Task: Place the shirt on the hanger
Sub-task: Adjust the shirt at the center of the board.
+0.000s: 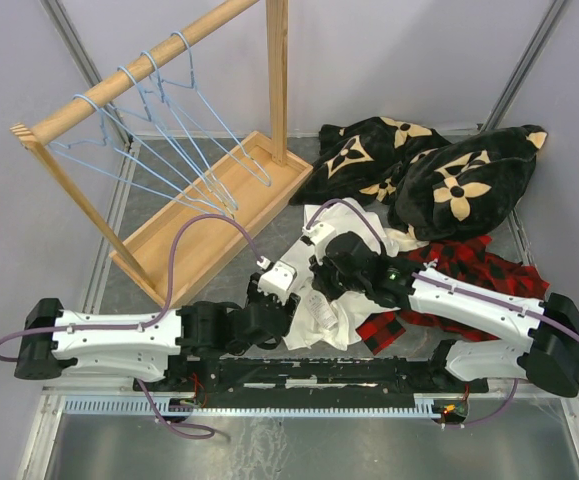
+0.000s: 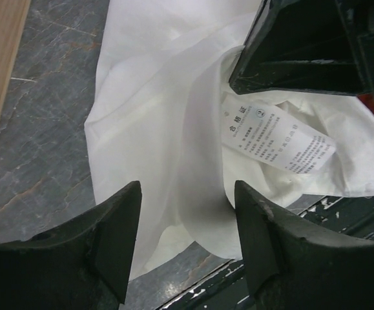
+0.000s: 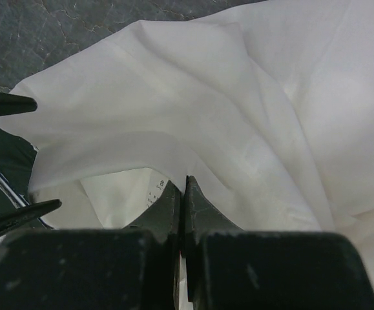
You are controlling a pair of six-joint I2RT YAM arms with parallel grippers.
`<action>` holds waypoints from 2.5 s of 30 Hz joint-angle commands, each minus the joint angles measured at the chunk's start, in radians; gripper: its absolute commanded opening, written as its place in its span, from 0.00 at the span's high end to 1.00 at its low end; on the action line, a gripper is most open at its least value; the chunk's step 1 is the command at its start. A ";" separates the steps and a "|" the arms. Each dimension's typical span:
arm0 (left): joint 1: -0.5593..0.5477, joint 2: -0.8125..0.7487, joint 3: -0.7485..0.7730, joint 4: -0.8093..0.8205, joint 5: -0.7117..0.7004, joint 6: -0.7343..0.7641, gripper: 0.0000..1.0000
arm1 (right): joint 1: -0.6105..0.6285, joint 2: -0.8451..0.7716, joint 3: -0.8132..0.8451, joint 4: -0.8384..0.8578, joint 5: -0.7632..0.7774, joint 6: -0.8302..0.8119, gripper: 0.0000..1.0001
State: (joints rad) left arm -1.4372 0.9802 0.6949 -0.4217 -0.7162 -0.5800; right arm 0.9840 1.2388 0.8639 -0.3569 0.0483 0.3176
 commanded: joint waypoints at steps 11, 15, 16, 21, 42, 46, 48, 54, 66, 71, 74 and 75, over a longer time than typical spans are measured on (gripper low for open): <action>-0.012 0.033 0.035 -0.077 -0.140 -0.126 0.51 | -0.008 -0.070 -0.022 0.083 -0.083 -0.005 1.00; -0.012 0.054 0.029 -0.075 -0.126 -0.133 0.53 | -0.008 -0.080 -0.034 0.099 -0.129 -0.007 1.00; -0.012 0.060 0.030 -0.071 -0.126 -0.133 0.53 | -0.007 -0.082 -0.036 0.104 -0.144 -0.007 0.99; -0.012 0.102 0.046 -0.057 -0.134 -0.129 0.50 | -0.008 -0.088 -0.053 0.126 -0.194 -0.002 0.99; 0.017 0.155 0.099 -0.195 -0.169 -0.219 0.97 | 0.001 -0.290 -0.126 -0.042 0.068 0.031 0.44; 0.103 0.137 0.084 -0.177 -0.084 -0.200 0.97 | 0.107 -0.355 -0.132 -0.109 0.235 0.064 0.42; 0.133 0.122 0.069 -0.147 -0.046 -0.176 0.97 | 0.151 -0.364 -0.150 -0.102 0.269 0.097 0.41; 0.175 0.096 0.056 -0.111 0.005 -0.149 0.97 | 0.266 -0.369 -0.246 0.003 0.346 0.211 0.38; 0.214 0.147 0.090 -0.130 0.027 -0.150 0.97 | 0.475 -0.401 -0.302 0.048 0.553 0.235 0.32; 0.223 0.139 0.088 -0.124 0.041 -0.150 0.97 | 0.507 -0.354 -0.332 0.047 0.628 0.308 0.34; 0.225 0.129 0.084 -0.124 0.042 -0.151 0.97 | 0.511 -0.309 -0.355 0.071 0.675 0.359 0.42; 0.227 0.125 0.081 -0.124 0.042 -0.152 0.97 | 0.510 -0.295 -0.364 0.091 0.689 0.374 0.44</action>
State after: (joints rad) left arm -1.2186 1.1267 0.7471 -0.5735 -0.6697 -0.7399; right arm 1.4853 0.9031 0.5270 -0.3359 0.6266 0.6014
